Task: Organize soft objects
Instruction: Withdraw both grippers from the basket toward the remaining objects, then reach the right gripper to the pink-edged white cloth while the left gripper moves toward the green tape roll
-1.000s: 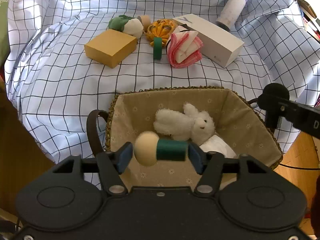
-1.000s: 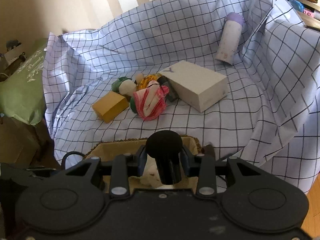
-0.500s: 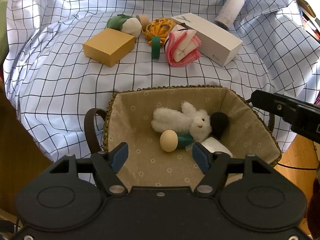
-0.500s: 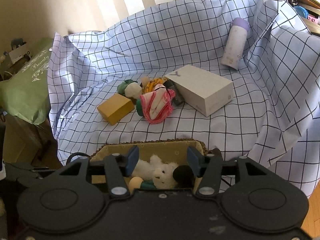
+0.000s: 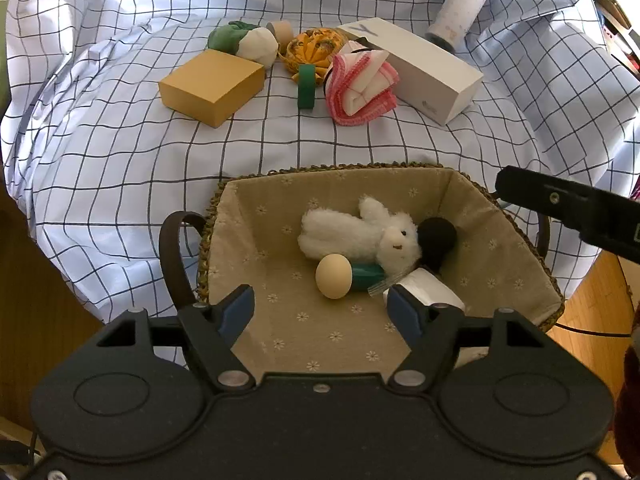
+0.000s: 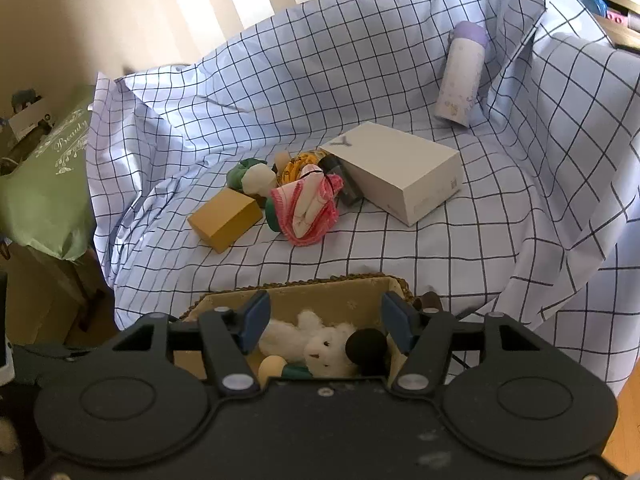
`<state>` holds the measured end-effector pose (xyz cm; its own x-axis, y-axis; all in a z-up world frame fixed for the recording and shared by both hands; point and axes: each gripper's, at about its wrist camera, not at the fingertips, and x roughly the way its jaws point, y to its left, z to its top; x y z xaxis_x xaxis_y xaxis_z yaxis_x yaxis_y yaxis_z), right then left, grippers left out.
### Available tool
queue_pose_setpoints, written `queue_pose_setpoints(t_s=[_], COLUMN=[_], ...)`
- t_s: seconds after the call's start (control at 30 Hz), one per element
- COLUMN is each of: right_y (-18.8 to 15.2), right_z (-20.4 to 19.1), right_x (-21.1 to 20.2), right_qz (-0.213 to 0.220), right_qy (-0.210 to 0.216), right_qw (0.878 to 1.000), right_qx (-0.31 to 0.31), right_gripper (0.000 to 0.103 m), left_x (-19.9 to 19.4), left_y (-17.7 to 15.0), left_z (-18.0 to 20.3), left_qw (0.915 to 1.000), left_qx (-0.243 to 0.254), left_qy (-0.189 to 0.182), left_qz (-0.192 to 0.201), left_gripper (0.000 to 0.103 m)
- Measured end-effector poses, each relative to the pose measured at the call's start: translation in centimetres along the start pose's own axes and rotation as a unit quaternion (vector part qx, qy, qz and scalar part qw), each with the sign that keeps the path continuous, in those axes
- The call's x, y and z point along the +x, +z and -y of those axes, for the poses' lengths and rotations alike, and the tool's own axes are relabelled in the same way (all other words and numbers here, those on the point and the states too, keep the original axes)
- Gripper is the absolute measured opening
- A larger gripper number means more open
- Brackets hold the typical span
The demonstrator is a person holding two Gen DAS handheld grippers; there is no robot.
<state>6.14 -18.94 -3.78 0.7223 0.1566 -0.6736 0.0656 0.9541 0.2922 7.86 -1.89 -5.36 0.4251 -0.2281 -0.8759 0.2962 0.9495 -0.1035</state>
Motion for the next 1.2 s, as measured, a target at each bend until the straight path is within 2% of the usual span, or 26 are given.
queue_pose_setpoints(t_s=[0.27, 0.6, 1.0, 1.2], right_y=[0.5, 2.5, 6.6, 8.2], right_z=[0.0, -0.6, -2.9, -4.9], right_x=[0.3, 1.6, 6.3, 9.3], right_qz=[0.003, 0.028, 0.045, 0.052], right_qy=[-0.002, -0.012, -0.023, -0.035], right_qw=[1.0, 0.999, 0.999, 0.997], right_qx=[-0.001, -0.013, -0.013, -0.042], right_gripper=[0.063, 0.066, 0.07, 0.072], left_x=[0.1, 0.3, -0.1, 0.1], left_y=[0.3, 0.9, 2.8, 3.6], left_z=[0.0, -0.4, -1.5, -2.2], left_qw=[1.0, 1.0, 0.9994, 0.999], left_qx=[0.004, 0.0, -0.015, -0.026], left_qy=[0.0, 0.004, 0.011, 0.014], left_qz=[0.0, 0.0, 0.029, 0.034], left_gripper=[0.069, 0.069, 0.069, 0.069])
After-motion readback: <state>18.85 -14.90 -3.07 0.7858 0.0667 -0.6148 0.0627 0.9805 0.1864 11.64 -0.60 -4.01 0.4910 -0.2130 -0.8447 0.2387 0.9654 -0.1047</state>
